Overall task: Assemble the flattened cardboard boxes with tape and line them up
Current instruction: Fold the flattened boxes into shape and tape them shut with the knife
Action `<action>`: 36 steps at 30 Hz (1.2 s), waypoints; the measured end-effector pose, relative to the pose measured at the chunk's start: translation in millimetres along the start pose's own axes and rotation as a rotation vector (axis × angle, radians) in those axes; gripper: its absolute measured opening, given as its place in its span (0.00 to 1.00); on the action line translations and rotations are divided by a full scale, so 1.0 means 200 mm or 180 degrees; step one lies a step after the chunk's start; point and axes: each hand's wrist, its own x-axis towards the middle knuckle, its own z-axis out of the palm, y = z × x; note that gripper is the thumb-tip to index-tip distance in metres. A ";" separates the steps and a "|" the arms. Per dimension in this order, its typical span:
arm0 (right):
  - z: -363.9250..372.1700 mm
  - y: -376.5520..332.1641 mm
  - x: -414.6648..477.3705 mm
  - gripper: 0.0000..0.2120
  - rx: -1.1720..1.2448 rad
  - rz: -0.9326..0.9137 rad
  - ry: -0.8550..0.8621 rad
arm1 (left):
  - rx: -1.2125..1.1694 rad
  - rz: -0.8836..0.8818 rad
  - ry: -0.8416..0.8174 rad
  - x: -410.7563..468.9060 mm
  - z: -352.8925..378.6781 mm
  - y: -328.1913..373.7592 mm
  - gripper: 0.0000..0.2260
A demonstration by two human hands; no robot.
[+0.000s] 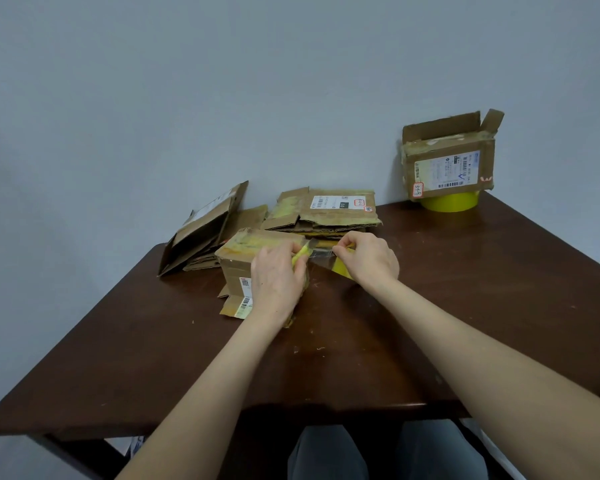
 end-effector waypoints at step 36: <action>0.04 0.00 -0.06 0.07 -0.0096 -0.0099 0.0128 | 0.0112 -0.0212 -0.0075 -0.01 0.00 0.00 0.05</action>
